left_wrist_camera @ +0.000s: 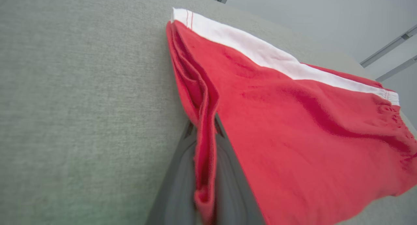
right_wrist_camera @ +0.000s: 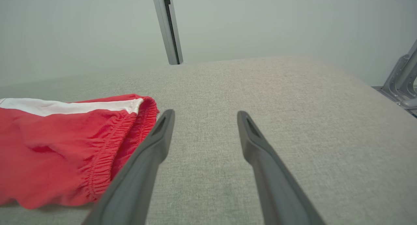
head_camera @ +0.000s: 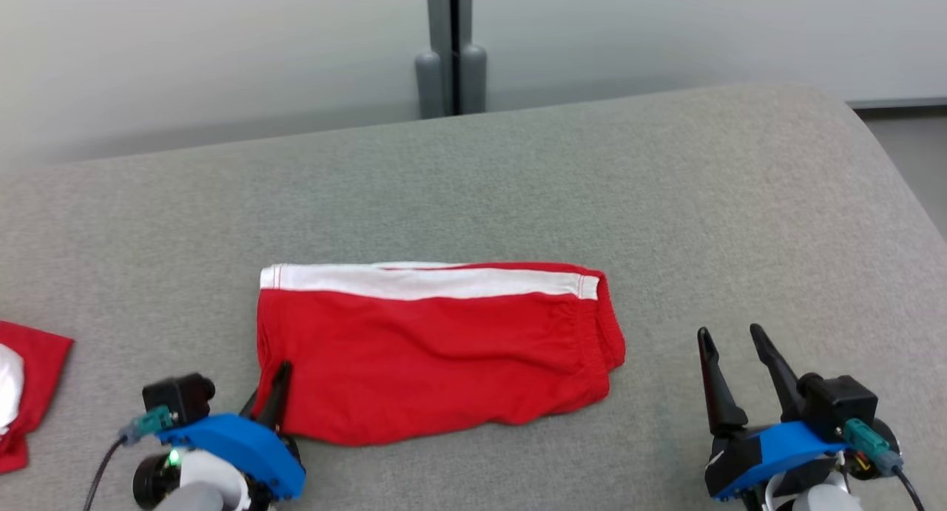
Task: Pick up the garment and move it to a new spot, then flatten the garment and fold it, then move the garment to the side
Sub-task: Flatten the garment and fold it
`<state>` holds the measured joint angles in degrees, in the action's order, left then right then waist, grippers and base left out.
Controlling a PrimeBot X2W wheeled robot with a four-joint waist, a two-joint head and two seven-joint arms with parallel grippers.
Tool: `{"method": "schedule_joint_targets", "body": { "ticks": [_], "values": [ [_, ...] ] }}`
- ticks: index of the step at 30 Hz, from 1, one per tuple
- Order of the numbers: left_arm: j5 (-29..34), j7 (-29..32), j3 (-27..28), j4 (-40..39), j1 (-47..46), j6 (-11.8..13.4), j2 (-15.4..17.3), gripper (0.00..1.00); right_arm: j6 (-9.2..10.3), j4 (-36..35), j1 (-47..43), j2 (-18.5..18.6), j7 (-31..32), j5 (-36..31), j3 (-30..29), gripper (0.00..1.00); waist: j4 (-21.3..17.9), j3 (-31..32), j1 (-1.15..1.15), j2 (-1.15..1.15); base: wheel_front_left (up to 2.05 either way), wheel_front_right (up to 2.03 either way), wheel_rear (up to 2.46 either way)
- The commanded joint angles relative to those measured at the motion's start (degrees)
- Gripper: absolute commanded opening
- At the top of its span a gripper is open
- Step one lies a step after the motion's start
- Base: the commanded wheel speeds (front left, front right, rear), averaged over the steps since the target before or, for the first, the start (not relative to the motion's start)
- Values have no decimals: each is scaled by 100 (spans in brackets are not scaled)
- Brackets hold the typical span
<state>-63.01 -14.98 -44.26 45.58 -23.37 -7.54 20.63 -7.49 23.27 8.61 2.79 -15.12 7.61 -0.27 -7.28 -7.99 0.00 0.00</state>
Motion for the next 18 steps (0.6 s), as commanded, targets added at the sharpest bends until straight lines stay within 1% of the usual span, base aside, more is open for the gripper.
{"method": "schedule_joint_targets", "body": {
  "ticks": [1,7,8,9,11,14,17,18],
  "values": [
    [41,-23,98,27,123,8,-51,0,0,41,-92,25,-2,-40,-7,100,46,55,0,0,0,0,0],
    [671,-25,781,132,637,11,-408,0,0,248,-153,26,-2,-58,7,100,325,321,0,0,0,0,0],
    [794,-26,880,126,697,19,-462,21,0,269,-156,27,-2,-66,10,100,369,339,0,0,0,0,0],
    [924,-26,1035,100,756,55,-523,100,0,285,-154,26,-2,-69,28,100,416,354,0,0,0,0,0],
    [1333,-27,1407,-94,788,185,-544,100,0,296,-122,26,-3,-76,42,100,514,343,0,0,0,0,0],
    [2039,-25,1827,-451,980,290,-621,100,0,315,-3,26,-3,-78,113,100,658,304,0,0,0,0,0],
    [2620,-25,2262,-760,1083,266,-703,100,0,348,159,26,-2,-45,238,100,781,247,0,0,0,0,0],
    [2888,-22,2478,-872,1174,223,-784,100,0,423,276,25,-2,-60,344,100,860,196,0,0,0,0,0]
  ]
}}
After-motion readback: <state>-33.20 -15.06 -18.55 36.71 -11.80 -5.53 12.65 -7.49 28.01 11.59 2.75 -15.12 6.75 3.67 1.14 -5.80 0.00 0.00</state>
